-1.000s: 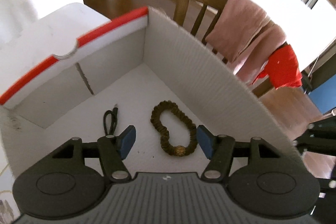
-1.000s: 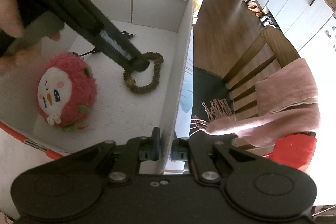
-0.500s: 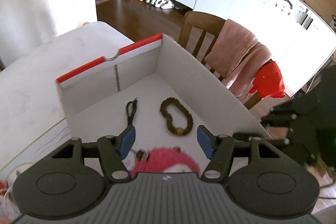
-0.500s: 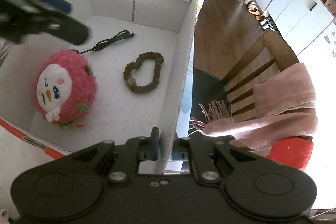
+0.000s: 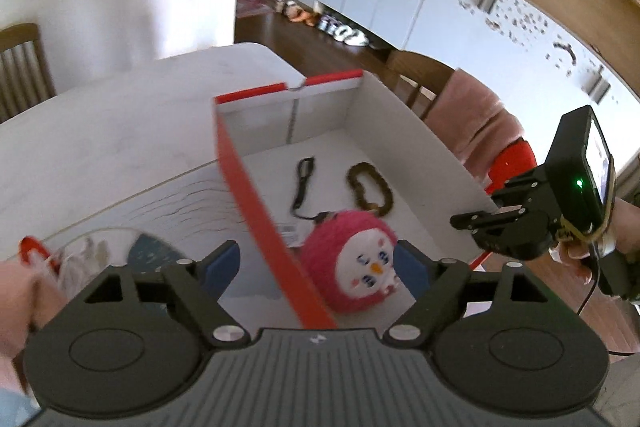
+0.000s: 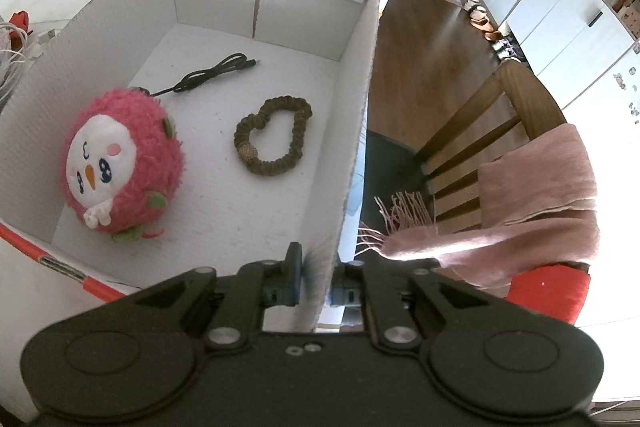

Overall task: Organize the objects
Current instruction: 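Move the left gripper back toward the pink cloth bag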

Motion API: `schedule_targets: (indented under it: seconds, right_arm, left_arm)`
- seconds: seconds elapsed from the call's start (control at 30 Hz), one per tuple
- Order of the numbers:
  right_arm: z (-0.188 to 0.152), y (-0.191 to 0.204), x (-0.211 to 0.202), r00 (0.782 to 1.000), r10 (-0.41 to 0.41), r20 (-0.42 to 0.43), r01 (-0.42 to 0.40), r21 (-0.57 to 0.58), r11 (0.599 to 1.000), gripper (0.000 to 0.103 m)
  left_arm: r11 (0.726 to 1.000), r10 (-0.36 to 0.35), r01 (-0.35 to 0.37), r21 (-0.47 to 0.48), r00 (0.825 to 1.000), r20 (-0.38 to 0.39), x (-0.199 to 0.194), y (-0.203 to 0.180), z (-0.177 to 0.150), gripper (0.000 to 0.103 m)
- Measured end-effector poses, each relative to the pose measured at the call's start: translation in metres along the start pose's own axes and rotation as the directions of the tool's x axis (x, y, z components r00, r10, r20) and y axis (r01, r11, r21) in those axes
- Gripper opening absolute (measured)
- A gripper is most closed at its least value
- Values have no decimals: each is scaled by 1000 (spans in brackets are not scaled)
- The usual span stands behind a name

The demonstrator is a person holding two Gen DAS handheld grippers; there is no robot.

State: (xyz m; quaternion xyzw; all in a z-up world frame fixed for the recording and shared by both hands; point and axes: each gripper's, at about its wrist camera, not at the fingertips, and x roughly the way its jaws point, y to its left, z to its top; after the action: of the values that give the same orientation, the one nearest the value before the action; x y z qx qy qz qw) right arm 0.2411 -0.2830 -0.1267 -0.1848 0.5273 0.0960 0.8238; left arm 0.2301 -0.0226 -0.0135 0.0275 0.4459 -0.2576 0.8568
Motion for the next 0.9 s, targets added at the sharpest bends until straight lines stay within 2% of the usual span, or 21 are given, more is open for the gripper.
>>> schedule_targets:
  seconds: [0.23,0.33,0.63,0.9]
  right_arm:
    - [1,1,2,1000,-9,-3,9,-1,1000,10]
    - [1,2,2,1000,-12,-4,12,2,1000,10]
    - [2,4,2,1000,-24,-9,24,-1,1000,11]
    - [2,4,2,1000,-28,-12,28,-2,1000,12]
  left_arm:
    - [997,68,-66,-47,997,45,-27,23,-28,89]
    - [990,124,-119,-77,990,68,-38,34,-42,103]
    - [939,314,-290,-183,943,113,-66,91,-61,103]
    - [910,388,-371,-187,919,65,-51,139,-68,103]
